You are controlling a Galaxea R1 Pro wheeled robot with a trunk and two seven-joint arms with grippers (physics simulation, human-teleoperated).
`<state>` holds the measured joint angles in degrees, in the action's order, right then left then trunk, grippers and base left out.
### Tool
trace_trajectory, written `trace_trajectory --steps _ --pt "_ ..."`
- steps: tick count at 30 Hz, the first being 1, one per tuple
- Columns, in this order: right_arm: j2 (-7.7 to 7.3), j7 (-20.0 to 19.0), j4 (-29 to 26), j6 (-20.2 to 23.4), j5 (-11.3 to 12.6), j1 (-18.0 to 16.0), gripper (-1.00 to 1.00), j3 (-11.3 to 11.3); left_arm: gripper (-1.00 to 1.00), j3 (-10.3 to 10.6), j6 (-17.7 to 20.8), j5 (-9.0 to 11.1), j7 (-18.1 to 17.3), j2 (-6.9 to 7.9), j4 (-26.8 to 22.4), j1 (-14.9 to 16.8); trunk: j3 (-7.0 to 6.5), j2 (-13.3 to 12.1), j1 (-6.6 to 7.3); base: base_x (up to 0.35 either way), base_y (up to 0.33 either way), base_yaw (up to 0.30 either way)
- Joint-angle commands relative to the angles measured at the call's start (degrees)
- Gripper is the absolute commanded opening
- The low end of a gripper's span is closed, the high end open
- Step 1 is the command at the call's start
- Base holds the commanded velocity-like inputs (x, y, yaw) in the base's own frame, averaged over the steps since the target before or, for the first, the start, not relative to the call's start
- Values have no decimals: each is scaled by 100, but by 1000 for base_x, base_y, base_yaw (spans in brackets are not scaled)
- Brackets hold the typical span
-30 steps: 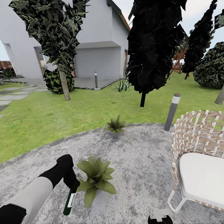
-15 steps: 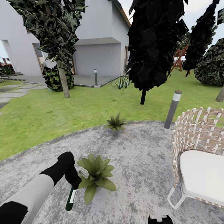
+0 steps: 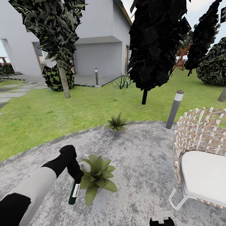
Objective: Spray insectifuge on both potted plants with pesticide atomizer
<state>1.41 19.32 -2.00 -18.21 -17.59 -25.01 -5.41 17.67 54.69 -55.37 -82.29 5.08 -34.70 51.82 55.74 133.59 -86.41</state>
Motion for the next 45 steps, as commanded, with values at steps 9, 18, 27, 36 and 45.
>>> trace_trajectory --steps 9,18,27,36,45 --pt "10 19 7 -16 -52 -4 100 -48 -100 9 50 -487 -477 -3 -28 13 6 2 1 -65 -21 -56" --pt "9 19 7 -16 -51 -5 100 -48 -100 17 52 -563 -481 -103 -47 52 6 2 1 -76 -15 -268" --pt "9 19 7 -16 -51 -4 100 -48 -100 11 104 -953 -489 -138 8 179 6 2 1 0 0 -157" --pt "36 36 -2 -10 -43 -4 100 -48 -100 -8 129 -1147 -489 -139 525 79 6 2 1 0 -3 -2" --pt "43 37 -2 -9 -37 -5 100 -48 -100 14 131 -1157 -489 -131 461 92 6 2 1 -67 -82 0"
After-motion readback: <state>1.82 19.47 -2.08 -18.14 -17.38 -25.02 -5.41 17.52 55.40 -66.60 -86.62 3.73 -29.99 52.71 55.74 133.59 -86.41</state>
